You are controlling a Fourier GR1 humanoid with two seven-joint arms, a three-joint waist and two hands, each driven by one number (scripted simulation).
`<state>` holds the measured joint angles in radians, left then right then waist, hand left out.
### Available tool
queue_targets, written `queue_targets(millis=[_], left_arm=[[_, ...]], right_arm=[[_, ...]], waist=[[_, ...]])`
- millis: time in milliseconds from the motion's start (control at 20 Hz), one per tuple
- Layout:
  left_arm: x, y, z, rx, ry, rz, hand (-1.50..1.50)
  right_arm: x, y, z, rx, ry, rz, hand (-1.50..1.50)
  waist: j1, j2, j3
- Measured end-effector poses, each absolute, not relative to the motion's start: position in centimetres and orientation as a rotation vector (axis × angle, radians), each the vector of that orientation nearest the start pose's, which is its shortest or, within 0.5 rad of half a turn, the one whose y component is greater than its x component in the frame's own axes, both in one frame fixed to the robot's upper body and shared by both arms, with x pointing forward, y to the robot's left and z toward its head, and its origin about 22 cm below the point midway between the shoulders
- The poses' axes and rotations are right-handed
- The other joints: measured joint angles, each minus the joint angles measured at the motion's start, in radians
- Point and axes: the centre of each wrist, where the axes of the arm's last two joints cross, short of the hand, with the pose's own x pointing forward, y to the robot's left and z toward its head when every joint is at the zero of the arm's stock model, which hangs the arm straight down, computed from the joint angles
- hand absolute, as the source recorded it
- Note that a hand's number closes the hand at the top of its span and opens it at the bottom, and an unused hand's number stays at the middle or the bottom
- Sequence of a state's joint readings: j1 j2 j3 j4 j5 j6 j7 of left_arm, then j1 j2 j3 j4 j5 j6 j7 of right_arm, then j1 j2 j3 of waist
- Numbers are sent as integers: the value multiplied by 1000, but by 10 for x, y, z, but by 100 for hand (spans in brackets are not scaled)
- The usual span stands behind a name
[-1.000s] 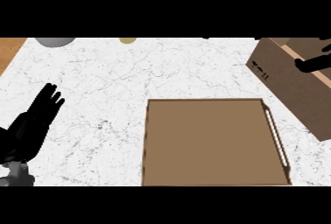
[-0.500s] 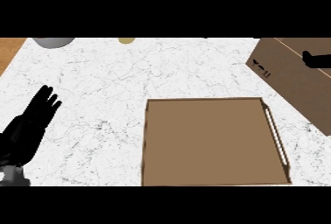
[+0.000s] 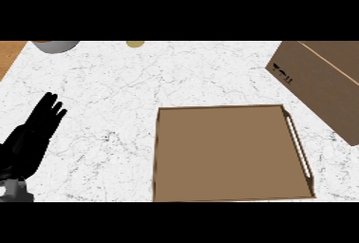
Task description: Pick the lemon from the tray and place it in the cardboard box
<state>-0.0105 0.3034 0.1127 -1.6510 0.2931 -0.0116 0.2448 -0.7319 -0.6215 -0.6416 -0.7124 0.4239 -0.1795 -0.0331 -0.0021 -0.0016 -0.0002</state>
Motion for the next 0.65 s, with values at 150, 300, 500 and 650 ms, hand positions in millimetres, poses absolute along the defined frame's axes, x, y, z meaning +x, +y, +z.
queue_targets(millis=[150,300,500,650], left_arm=[[244,317,54,60,-1444,50,0],[245,316,52,60,-1443,51,0],[246,316,54,58,-1446,45,0],[245,323,52,61,-1443,45,0]], right_arm=[[335,-496,138,-972,-1477,-215,-150],[314,-520,141,-946,-1493,-221,-150],[297,-535,144,-929,-1519,-207,-150],[283,-545,139,-926,-1525,-200,-150]], waist=[[0,1,0],[1,1,0],[3,2,1],[4,2,0]])
